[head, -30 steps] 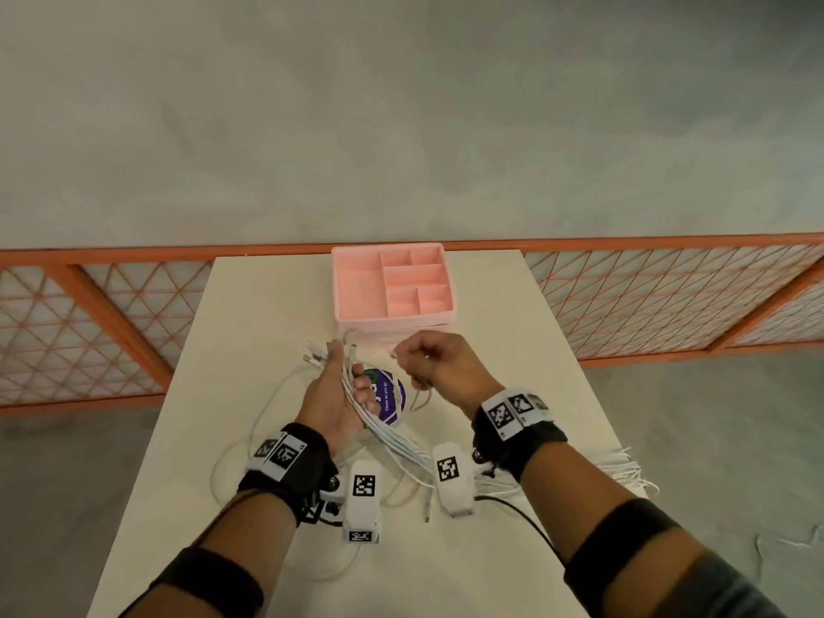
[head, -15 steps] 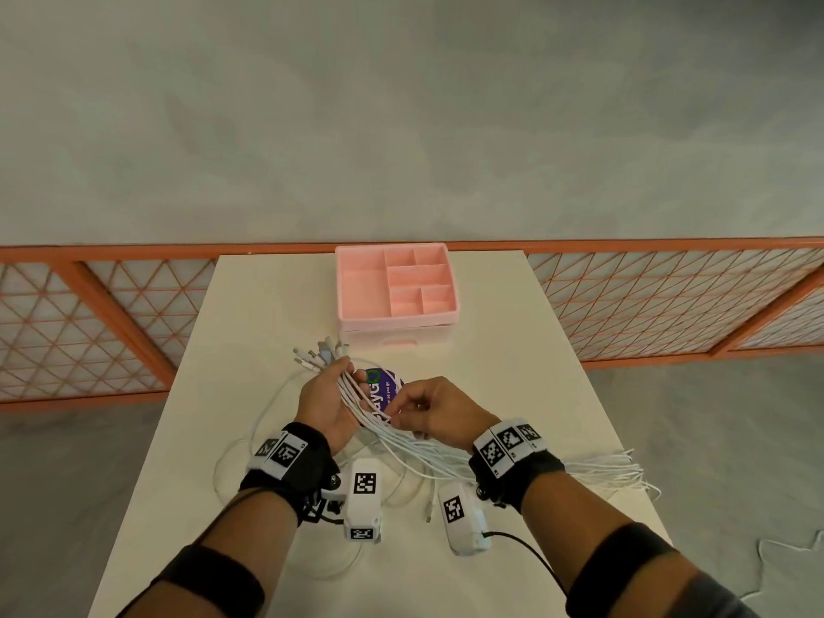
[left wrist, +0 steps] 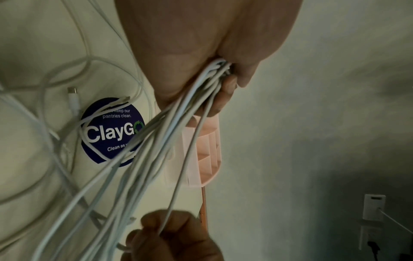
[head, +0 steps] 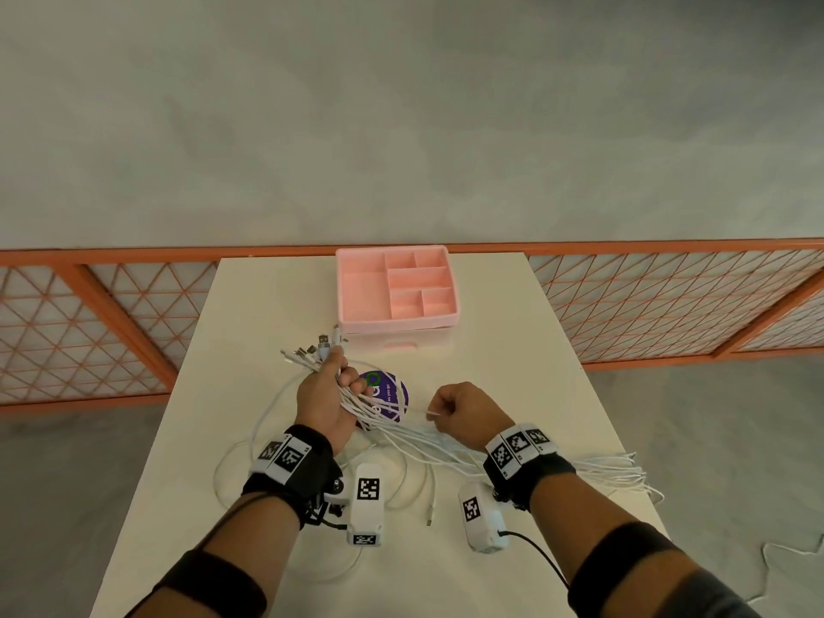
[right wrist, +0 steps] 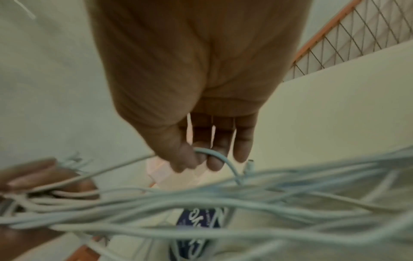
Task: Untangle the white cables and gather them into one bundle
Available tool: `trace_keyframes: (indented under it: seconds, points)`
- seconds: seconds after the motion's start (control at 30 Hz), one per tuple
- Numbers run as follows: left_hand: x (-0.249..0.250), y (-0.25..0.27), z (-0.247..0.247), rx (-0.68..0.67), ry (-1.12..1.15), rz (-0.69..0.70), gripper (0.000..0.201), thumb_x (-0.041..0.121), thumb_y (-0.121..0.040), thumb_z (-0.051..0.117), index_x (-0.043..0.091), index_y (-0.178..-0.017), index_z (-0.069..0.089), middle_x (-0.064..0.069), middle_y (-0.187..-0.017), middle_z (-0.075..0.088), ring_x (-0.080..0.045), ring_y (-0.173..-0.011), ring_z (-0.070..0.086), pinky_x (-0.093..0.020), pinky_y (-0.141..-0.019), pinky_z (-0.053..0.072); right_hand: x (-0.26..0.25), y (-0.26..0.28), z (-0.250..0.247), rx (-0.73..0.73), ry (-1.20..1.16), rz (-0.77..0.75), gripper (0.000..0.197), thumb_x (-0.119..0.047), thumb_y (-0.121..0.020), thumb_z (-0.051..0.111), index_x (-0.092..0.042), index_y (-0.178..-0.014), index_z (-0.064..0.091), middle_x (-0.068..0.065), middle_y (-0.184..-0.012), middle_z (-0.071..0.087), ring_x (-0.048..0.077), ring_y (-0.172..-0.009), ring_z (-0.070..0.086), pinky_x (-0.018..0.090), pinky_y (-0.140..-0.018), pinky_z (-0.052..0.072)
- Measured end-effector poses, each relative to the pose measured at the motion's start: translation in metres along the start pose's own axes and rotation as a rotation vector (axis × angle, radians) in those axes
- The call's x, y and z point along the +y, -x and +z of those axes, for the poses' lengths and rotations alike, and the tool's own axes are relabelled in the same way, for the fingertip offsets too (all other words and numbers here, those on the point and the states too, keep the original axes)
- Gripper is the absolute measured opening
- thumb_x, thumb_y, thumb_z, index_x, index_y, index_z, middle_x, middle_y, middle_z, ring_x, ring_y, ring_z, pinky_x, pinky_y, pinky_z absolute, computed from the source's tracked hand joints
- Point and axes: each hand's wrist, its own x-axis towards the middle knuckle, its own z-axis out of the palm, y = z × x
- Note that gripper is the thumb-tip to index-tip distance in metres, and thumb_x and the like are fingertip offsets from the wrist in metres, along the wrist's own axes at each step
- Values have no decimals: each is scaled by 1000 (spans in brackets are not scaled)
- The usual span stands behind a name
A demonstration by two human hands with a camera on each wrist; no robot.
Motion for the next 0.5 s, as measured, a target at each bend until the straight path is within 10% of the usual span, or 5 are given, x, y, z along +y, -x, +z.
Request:
trace_keyframes:
  seconds: [0.2, 0.33, 0.5]
  points:
    - [-2, 7, 6, -69, -105, 35, 35, 31, -97, 62, 21, -67, 46, 5, -55, 26, -8, -41, 25, -21, -39, 28, 16, -2, -3, 98, 70, 220, 20, -7, -86, 55, -19, -72, 63, 3, -82, 68, 20, -75, 62, 25, -66, 47]
    - [-6, 9, 7, -87, -283, 60, 26, 24, -91, 71, 20, -71, 54, 2, -60, 26, -9, -44, 23, -20, -40, 24, -11, -4, -14, 192, -712, 189, 23, 6, -85, 49, 0, -77, 69, 15, -73, 66, 27, -66, 60, 30, -61, 50]
    - [-5, 8, 12, -157, -366, 165, 24, 28, -89, 71, 4, -93, 71, -9, -84, 67, -9, -44, 30, -22, -42, 29, -52, 3, -30, 85, -736, -28, 19, 7, -90, 54, 0, -104, 66, 17, -77, 66, 16, -45, 43, 23, -45, 36]
